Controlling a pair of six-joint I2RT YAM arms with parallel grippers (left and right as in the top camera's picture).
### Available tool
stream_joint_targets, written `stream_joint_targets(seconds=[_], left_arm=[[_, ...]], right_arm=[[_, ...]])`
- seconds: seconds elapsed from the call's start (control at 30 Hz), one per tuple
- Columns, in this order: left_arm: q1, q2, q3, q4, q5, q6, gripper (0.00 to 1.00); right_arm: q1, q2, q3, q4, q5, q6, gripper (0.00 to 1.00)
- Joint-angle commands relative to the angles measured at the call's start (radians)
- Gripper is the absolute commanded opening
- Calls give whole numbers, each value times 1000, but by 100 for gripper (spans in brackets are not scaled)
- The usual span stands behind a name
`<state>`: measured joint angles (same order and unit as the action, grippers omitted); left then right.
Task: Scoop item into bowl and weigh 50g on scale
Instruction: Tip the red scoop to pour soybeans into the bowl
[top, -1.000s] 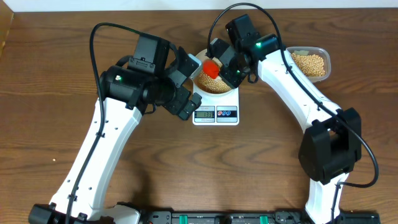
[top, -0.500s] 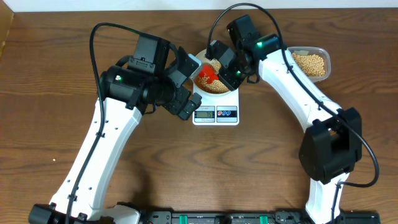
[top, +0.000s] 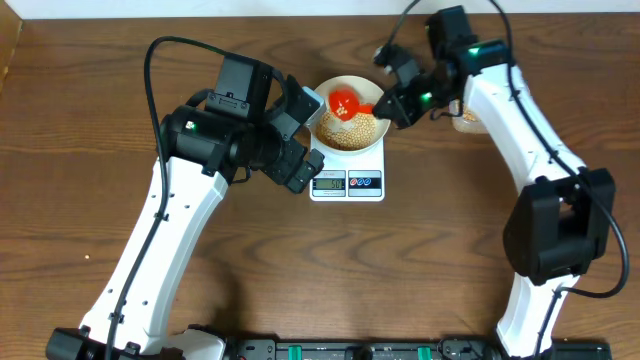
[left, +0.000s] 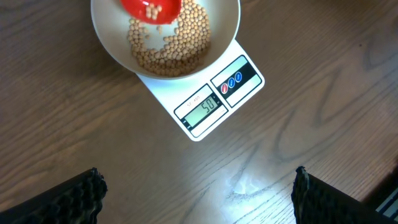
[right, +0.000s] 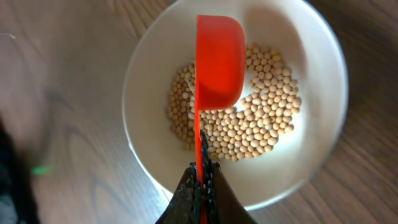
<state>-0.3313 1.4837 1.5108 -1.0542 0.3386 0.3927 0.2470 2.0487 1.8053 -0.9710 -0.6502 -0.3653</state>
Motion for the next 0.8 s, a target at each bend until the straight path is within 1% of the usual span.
stream_joint_targets(seconds=[0.0,0.23,0.43,0.77], left_arm=[[-1,7,17,-3,9,-2,98],[-1,7,17,-3,9,-2,98],[-1,7,17,-3,9,-2,98],[-1,7,17,-3,9,-2,98]], right_arm=[[-26,8,4,-12,-116,14,1],[-38,-13,21,-23,-113,13,1],[-38,-56,22,-20,-60,13,1],[-38,-100,22,-21,-39,13,1]])
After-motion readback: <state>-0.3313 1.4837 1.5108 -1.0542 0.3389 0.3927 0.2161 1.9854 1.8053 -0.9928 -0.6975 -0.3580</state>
